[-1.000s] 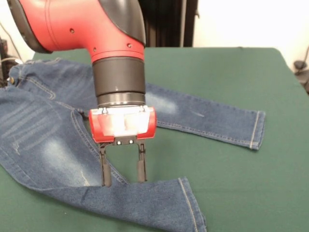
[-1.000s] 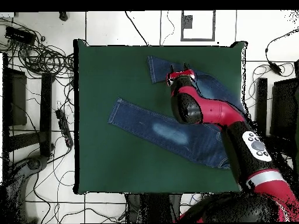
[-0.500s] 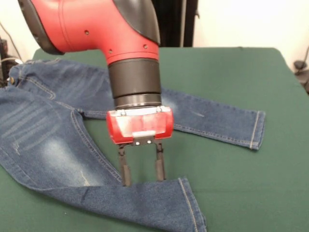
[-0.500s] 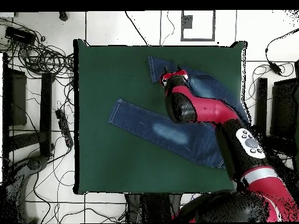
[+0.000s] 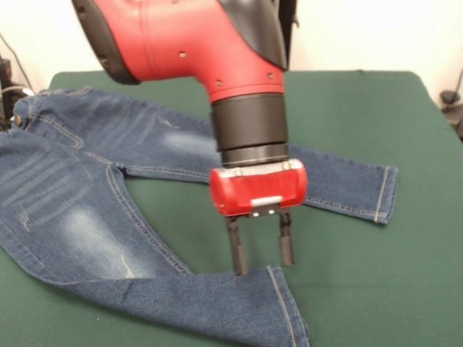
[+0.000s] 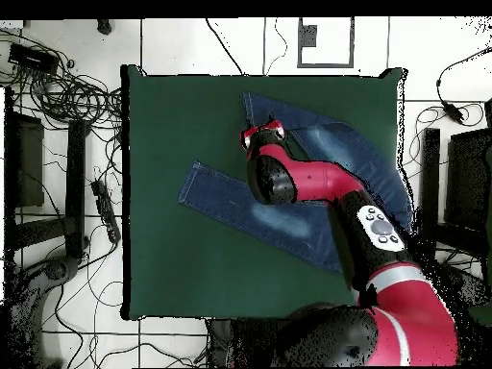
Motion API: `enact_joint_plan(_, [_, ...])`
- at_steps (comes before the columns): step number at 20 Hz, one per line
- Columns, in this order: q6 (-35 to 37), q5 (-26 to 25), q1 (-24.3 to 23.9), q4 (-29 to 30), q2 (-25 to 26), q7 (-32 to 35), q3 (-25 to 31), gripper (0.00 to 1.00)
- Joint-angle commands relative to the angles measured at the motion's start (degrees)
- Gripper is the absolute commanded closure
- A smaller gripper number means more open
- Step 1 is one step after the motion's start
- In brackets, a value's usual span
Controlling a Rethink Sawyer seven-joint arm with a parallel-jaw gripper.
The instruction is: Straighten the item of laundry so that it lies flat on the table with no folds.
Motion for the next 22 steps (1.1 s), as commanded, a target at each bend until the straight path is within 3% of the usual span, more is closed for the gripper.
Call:
enact_joint_plan(1, [4.38, 4.49, 6.24, 4.55, 1.44, 12.87, -5.97, 0.00])
enact_joint_plan(7, [8.56, 11.23, 11.85, 0.50, 2.60, 14.92, -14.73, 0.00])
enact_joint_plan(12, [13.37, 18.20, 16.29, 1.18, 2.16, 16.44, -22.75, 0.00])
enact_joint_plan(16, [12.73, 20.08, 16.96, 2.39, 2.17, 15.21, -25.10, 0.00])
enact_joint_plan(22, [9.68, 21.38, 16.01, -2.09, 6.77, 12.44, -23.49, 0.00])
